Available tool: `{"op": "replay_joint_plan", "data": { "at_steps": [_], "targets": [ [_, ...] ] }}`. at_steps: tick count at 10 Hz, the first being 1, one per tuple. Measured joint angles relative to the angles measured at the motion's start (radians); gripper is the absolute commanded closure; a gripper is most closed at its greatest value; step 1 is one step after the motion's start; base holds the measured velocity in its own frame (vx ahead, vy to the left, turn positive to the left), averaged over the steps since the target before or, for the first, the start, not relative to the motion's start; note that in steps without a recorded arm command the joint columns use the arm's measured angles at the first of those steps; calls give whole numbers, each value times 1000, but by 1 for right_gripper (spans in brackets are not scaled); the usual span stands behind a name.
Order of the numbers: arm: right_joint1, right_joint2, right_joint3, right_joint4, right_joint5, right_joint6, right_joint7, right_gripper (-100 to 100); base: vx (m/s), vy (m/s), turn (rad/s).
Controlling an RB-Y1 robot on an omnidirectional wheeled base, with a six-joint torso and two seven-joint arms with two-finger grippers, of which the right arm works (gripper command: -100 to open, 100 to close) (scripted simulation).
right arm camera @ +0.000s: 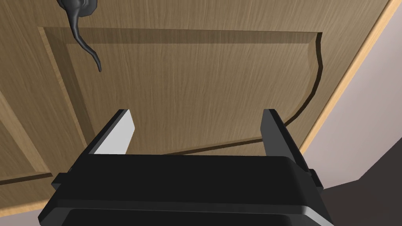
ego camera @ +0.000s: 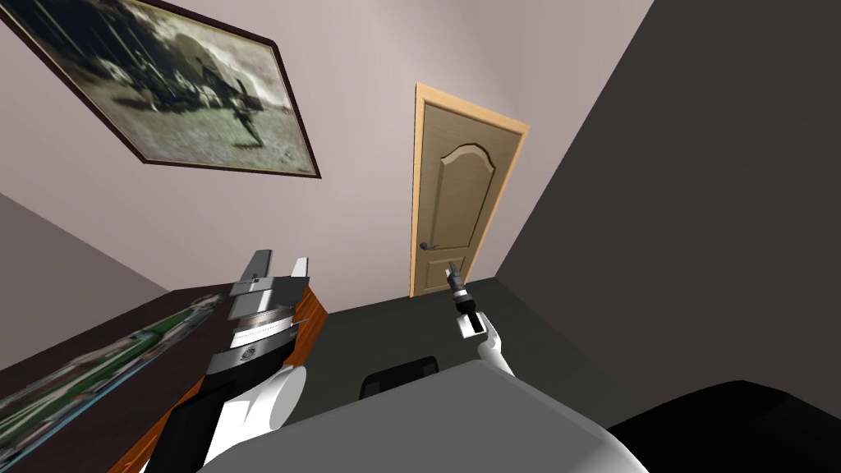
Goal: Pull the door open
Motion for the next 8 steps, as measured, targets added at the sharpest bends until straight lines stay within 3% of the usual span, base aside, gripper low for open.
{"op": "replay_joint_plan", "data": {
  "at_steps": [8],
  "targets": [
    [-113, -21, -17, 256, 40, -37, -24, -100, 98, -4, -1]
  ]
}}
